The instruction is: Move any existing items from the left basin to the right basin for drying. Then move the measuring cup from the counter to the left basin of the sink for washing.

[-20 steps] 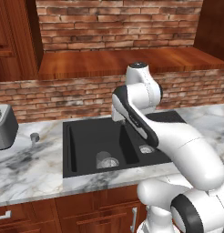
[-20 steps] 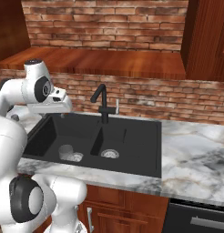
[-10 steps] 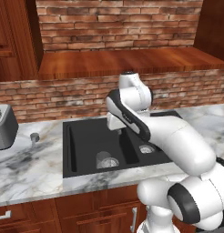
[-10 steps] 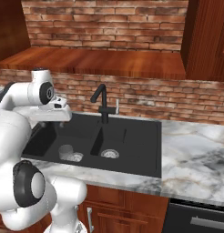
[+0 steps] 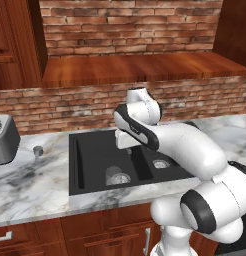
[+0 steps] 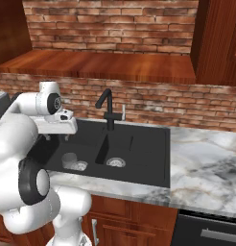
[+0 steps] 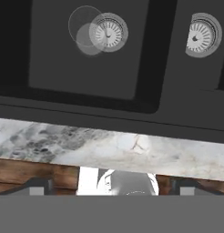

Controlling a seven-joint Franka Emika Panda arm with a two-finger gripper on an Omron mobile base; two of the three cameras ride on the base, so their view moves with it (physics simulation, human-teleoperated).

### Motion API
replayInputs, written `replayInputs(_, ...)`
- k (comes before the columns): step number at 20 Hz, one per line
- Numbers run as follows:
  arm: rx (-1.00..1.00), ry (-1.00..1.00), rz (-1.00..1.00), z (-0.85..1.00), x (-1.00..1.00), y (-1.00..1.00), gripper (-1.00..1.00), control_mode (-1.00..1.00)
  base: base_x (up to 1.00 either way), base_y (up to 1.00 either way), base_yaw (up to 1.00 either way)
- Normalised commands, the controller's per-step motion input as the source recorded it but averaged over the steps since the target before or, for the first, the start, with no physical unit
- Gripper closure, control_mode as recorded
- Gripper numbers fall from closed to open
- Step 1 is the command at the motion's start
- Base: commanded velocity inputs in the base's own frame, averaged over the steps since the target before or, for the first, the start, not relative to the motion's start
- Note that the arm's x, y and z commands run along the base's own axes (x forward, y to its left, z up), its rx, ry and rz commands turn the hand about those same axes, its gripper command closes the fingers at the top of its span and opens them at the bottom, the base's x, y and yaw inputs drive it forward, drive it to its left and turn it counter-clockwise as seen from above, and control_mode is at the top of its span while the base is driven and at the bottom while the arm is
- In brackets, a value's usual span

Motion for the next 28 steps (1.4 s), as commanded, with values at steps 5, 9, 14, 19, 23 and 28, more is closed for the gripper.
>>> replayInputs(5,0.00,0.00,-0.05,-0.27,0.39,0.05,-1.00,-1.00,0.00,0.00,0.00)
replayInputs(9,0.00,0.00,-0.05,-0.28,0.39,0.04,-1.00,-1.00,0.00,0.00,0.00)
replayInputs(14,-0.02,0.02,-0.05,-0.30,0.34,0.07,-1.00,-1.00,0.00,0.00,0.00)
replayInputs(19,-0.02,0.03,-0.05,-0.30,0.19,0.08,-1.00,-1.00,0.00,0.00,0.00)
replayInputs(23,-0.02,0.01,-0.05,-0.27,0.12,0.05,-1.00,-1.00,0.00,0.00,0.00)
replayInputs(28,-0.02,0.00,-0.05,-0.27,0.14,0.04,-1.00,-1.00,0.00,0.00,0.00)
